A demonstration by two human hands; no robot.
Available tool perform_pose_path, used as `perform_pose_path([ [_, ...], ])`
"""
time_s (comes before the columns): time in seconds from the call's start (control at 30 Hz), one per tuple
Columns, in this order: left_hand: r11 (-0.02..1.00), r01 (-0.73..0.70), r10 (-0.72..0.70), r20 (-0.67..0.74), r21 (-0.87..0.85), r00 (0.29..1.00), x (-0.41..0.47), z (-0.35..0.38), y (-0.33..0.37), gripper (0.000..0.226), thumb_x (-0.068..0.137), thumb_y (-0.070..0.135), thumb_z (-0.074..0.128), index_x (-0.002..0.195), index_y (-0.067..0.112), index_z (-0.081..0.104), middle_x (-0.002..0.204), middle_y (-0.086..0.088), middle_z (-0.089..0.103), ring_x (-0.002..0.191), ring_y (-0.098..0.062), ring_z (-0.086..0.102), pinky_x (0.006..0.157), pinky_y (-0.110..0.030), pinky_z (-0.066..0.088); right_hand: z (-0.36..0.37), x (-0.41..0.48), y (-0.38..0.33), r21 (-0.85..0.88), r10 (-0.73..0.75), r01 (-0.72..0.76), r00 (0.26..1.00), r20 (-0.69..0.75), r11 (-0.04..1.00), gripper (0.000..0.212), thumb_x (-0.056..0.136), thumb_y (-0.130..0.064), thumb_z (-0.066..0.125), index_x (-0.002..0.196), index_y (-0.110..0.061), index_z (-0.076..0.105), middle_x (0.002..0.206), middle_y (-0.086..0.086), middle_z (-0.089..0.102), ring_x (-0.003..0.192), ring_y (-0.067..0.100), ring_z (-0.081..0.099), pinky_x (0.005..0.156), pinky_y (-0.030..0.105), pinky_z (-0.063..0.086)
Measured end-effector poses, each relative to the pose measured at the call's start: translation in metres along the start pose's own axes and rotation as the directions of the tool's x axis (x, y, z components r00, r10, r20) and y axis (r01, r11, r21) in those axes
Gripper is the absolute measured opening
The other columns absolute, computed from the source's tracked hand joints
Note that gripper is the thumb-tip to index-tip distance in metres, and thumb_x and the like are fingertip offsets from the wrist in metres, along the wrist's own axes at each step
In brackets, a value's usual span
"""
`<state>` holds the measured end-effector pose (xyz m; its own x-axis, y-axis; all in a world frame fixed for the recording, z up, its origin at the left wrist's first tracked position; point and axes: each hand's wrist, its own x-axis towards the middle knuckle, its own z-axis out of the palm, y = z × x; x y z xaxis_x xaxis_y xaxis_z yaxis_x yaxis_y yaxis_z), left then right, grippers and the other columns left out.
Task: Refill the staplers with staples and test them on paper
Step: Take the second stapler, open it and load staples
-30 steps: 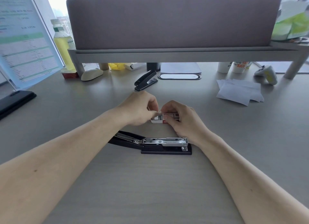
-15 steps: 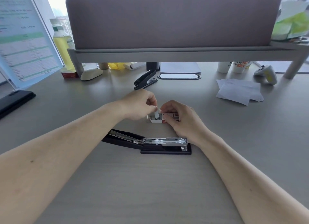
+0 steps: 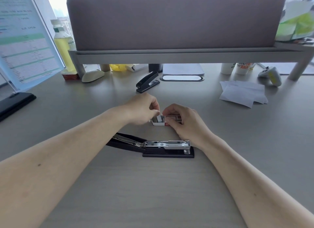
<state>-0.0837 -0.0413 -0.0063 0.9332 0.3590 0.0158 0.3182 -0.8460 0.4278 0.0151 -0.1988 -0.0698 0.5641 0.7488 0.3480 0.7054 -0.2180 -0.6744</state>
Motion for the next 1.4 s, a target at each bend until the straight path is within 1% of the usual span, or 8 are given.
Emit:
perform_pose_path([
  [0.33,0.999,-0.031,0.032,-0.016,0.031,0.999,0.003,0.005,0.002,0.008,0.099,0.023,0.066,0.092,0.023,0.064,0.078,0.013,0.058,0.07,-0.005,0.053,0.061,-0.023,0.037,0.0,-0.001,0.0,0.048,0.012,-0.012,1.0,-0.007,0.999,0.023,0.096,-0.013,0.068,0.118,-0.021,0.068,0.104,-0.012,0.076,0.095,0.003,0.067,0.079,-0.002,0.039],
  [0.5,1.0,-0.029,0.03,-0.097,0.009,0.995,0.002,0.01,-0.002,0.012,0.096,0.021,0.071,0.087,0.024,0.064,0.075,0.015,0.058,0.07,-0.004,0.054,0.061,-0.017,0.036,-0.001,-0.001,0.001,0.071,0.014,-0.014,1.0,-0.003,0.997,0.031,0.096,-0.01,0.068,0.124,-0.021,0.061,0.109,-0.008,0.078,0.093,-0.016,0.06,0.076,-0.001,0.039],
  [0.8,0.998,-0.058,0.061,-0.066,0.039,0.996,0.003,0.011,-0.003,0.011,0.095,0.022,0.072,0.087,0.026,0.066,0.077,0.015,0.059,0.072,-0.006,0.055,0.063,-0.021,0.037,0.0,-0.001,0.004,0.046,-0.003,0.003,1.0,-0.008,0.999,0.034,0.095,-0.01,0.068,0.126,-0.023,0.061,0.108,-0.009,0.078,0.09,-0.01,0.063,0.078,-0.002,0.038],
  [1.03,0.992,-0.114,0.119,-0.113,0.049,0.986,0.0,0.003,-0.005,0.007,0.089,0.018,0.079,0.092,0.023,0.083,0.07,0.021,0.062,0.066,0.006,0.055,0.055,-0.003,0.036,0.001,0.0,0.005,0.038,-0.002,0.002,1.0,-0.004,0.999,0.032,0.095,-0.01,0.067,0.123,-0.025,0.064,0.107,-0.01,0.078,0.087,-0.023,0.057,0.078,-0.002,0.037],
  [1.13,0.979,-0.176,0.187,-0.106,0.106,0.977,-0.002,0.005,-0.005,0.011,0.087,0.017,0.08,0.093,0.025,0.086,0.07,0.017,0.065,0.064,0.001,0.058,0.064,-0.004,0.044,0.0,0.0,0.004,0.035,0.002,-0.002,1.0,-0.001,0.999,0.03,0.096,-0.011,0.068,0.123,-0.024,0.065,0.107,-0.01,0.078,0.088,-0.021,0.057,0.077,-0.003,0.037],
  [1.23,0.96,-0.222,0.237,-0.073,0.169,0.969,-0.003,0.01,-0.006,0.018,0.087,0.014,0.079,0.095,0.029,0.085,0.081,0.007,0.075,0.072,-0.009,0.059,0.074,-0.025,0.051,0.0,0.0,0.003,0.026,0.005,-0.005,1.0,-0.001,1.0,0.029,0.095,-0.011,0.069,0.121,-0.024,0.066,0.109,-0.009,0.078,0.089,-0.011,0.06,0.078,-0.003,0.036],
  [1.33,0.958,-0.205,0.229,-0.101,0.201,0.968,-0.003,0.005,-0.006,0.02,0.087,0.01,0.075,0.095,0.026,0.085,0.081,0.006,0.074,0.072,-0.01,0.06,0.071,-0.021,0.05,0.0,0.0,0.003,0.026,0.007,-0.007,1.0,-0.004,1.0,0.029,0.095,-0.012,0.069,0.121,-0.023,0.066,0.109,-0.009,0.078,0.093,0.004,0.063,0.078,-0.004,0.036],
  [1.4,0.964,-0.167,0.191,-0.103,0.208,0.976,-0.004,-0.001,-0.007,0.016,0.087,0.009,0.075,0.094,0.021,0.084,0.072,0.012,0.065,0.067,-0.003,0.057,0.062,-0.004,0.041,0.0,0.0,0.003,0.028,0.01,-0.01,1.0,-0.004,1.0,0.028,0.096,-0.013,0.069,0.122,-0.023,0.066,0.107,-0.01,0.077,0.095,0.006,0.064,0.078,-0.004,0.036],
])
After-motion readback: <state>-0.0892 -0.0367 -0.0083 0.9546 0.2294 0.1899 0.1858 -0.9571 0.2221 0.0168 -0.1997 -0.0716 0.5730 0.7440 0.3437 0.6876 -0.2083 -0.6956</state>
